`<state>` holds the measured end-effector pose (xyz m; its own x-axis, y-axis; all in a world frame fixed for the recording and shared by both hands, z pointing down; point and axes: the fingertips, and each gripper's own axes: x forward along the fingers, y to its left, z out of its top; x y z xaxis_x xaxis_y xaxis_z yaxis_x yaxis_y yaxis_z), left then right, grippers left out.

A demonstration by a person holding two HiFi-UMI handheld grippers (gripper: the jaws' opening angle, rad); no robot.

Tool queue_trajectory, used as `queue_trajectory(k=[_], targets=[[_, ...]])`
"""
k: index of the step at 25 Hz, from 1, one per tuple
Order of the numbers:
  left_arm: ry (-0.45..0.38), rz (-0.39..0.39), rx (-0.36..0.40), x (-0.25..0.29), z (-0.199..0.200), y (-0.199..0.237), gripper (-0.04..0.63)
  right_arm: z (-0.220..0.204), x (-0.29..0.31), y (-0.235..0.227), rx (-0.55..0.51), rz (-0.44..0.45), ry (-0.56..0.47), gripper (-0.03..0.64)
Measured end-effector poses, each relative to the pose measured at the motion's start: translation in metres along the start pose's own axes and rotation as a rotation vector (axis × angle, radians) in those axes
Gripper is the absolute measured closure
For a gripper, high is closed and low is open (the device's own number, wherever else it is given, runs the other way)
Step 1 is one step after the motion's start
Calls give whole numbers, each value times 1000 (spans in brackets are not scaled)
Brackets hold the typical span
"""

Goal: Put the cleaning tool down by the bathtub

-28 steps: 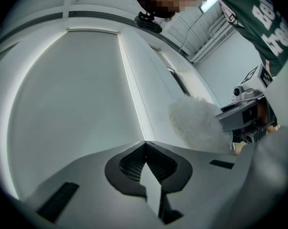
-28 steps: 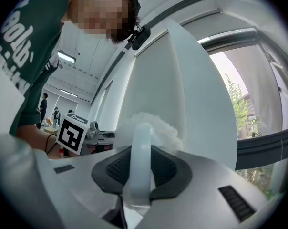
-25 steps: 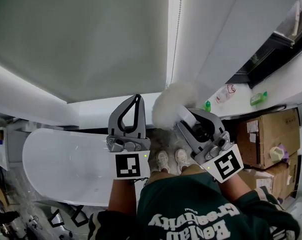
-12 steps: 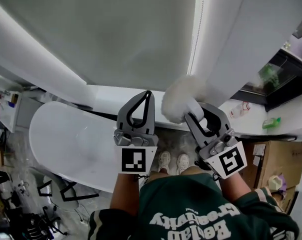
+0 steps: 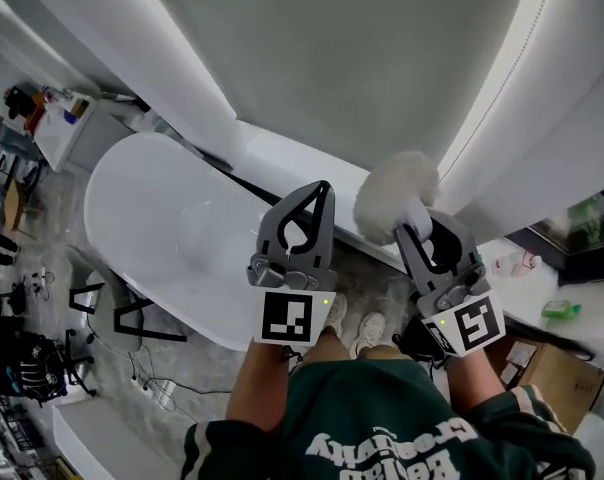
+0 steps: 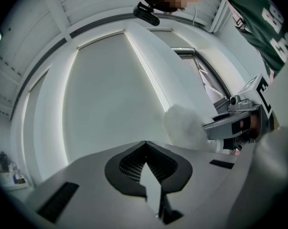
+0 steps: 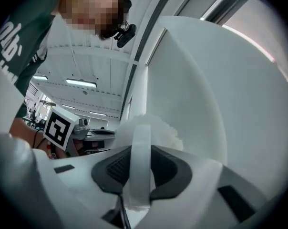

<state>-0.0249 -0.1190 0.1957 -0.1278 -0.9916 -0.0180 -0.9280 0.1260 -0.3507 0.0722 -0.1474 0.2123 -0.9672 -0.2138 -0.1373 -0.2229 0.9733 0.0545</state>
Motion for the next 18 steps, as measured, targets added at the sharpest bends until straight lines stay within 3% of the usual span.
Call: queue_trajectory(k=[7,18], targets=[[35,69,22,-22,-16,33,589,0,36,28,-2,108,-14,519],[37,87,-22,-4,-53,90,589,-22,100,30,-9,145,68,519]])
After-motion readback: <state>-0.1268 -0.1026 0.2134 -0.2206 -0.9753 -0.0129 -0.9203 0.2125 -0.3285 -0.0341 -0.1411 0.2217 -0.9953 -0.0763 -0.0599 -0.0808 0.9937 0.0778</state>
